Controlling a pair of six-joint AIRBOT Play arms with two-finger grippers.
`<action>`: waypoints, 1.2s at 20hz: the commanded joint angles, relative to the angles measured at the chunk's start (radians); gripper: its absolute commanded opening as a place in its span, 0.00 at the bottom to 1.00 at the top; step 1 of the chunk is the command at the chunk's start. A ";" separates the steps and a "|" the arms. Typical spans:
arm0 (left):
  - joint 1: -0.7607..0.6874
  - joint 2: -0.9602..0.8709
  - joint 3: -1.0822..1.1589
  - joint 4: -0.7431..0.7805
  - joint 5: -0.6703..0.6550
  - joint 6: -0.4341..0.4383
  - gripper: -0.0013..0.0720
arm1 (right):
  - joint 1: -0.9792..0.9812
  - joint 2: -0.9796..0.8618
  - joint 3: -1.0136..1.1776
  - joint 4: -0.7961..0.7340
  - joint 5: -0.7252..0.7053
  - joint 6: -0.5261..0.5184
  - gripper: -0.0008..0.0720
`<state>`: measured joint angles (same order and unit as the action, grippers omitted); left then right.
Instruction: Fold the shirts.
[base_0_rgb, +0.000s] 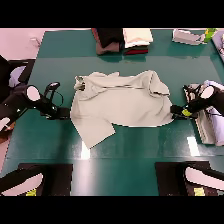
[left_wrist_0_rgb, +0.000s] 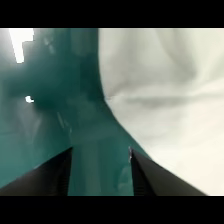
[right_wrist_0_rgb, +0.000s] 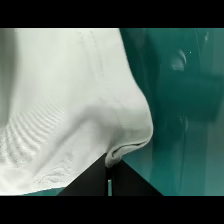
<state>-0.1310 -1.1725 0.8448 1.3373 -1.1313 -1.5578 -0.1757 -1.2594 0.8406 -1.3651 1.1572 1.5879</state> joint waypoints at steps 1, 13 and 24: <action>0.001 -0.026 -0.042 -0.086 0.110 0.022 0.63 | 0.004 0.007 0.002 0.003 -0.005 0.000 0.03; 0.001 -0.090 -0.032 -0.161 0.231 0.048 0.05 | 0.004 0.049 0.003 0.005 0.023 0.000 0.03; 0.001 0.428 0.685 0.130 0.106 0.047 0.05 | -0.005 0.459 0.609 0.008 0.046 -0.023 0.03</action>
<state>-0.1310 -0.8680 1.3193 1.4117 -1.0111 -1.5120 -0.1738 -0.8955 1.2594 -1.3529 1.2049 1.5688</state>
